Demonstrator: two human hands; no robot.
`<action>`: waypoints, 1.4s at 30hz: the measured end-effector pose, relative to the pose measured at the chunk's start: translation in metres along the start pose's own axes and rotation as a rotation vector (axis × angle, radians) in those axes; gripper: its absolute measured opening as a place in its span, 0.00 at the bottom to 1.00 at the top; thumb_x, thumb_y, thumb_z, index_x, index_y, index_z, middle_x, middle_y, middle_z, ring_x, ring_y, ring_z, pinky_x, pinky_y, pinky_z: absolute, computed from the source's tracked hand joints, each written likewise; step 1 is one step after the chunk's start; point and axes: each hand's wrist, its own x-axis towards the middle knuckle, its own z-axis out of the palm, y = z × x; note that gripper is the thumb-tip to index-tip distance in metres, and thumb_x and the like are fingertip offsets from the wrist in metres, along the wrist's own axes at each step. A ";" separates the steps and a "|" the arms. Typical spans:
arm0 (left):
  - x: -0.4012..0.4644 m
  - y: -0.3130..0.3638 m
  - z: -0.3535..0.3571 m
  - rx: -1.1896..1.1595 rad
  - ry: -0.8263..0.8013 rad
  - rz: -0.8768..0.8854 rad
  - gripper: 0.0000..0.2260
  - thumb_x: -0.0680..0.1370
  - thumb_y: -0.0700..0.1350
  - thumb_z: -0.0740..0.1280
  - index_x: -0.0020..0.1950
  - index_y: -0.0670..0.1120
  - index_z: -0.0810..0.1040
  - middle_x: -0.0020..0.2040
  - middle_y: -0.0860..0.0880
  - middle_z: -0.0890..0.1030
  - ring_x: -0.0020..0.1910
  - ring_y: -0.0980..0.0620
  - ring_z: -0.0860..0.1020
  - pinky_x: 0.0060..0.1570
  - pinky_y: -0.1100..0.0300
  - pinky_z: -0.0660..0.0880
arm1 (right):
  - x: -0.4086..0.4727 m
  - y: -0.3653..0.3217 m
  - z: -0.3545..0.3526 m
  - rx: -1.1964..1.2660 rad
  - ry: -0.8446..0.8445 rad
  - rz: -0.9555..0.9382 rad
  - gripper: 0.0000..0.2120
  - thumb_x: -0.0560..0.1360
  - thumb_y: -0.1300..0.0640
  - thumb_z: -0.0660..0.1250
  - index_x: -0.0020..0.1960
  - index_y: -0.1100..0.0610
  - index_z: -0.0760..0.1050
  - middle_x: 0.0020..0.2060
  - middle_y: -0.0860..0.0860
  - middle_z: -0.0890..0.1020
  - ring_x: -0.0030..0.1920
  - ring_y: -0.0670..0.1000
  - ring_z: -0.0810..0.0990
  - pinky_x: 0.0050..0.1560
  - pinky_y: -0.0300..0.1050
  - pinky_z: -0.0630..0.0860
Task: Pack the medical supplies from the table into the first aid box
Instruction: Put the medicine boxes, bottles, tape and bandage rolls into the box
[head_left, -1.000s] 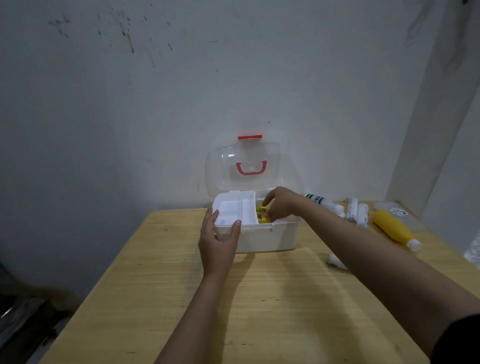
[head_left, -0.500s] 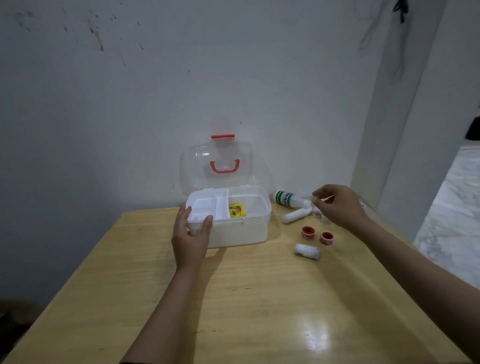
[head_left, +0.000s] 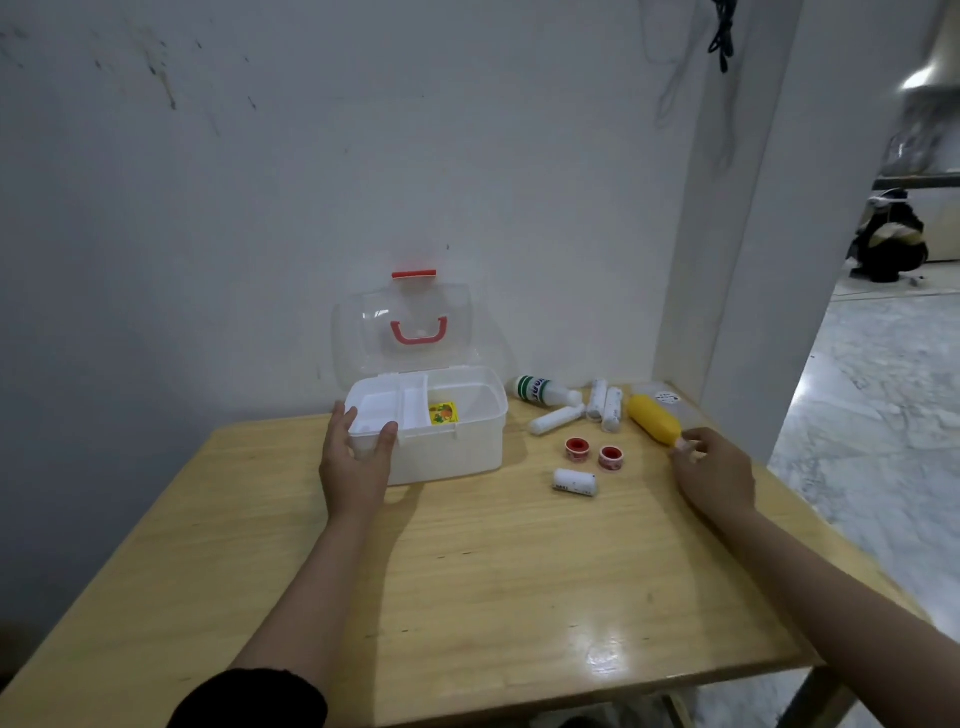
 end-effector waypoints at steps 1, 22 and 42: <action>0.000 0.000 0.000 0.001 0.002 0.003 0.25 0.72 0.49 0.72 0.67 0.47 0.71 0.74 0.55 0.65 0.71 0.54 0.66 0.68 0.56 0.65 | 0.001 0.000 0.002 0.018 0.019 0.003 0.10 0.73 0.53 0.67 0.53 0.54 0.78 0.48 0.55 0.83 0.48 0.57 0.80 0.48 0.51 0.77; -0.003 -0.003 0.003 -0.044 0.035 0.042 0.25 0.72 0.47 0.72 0.68 0.47 0.71 0.73 0.53 0.66 0.70 0.54 0.66 0.67 0.52 0.68 | -0.019 -0.116 -0.045 0.614 0.108 -0.343 0.07 0.70 0.62 0.72 0.46 0.55 0.81 0.39 0.49 0.83 0.36 0.40 0.83 0.36 0.32 0.78; -0.001 0.004 -0.002 -0.009 0.019 0.035 0.26 0.71 0.48 0.73 0.67 0.47 0.71 0.73 0.52 0.67 0.70 0.55 0.66 0.64 0.62 0.66 | -0.045 -0.218 0.088 0.258 -0.473 -0.595 0.09 0.69 0.56 0.73 0.49 0.56 0.83 0.47 0.49 0.86 0.39 0.44 0.83 0.47 0.44 0.81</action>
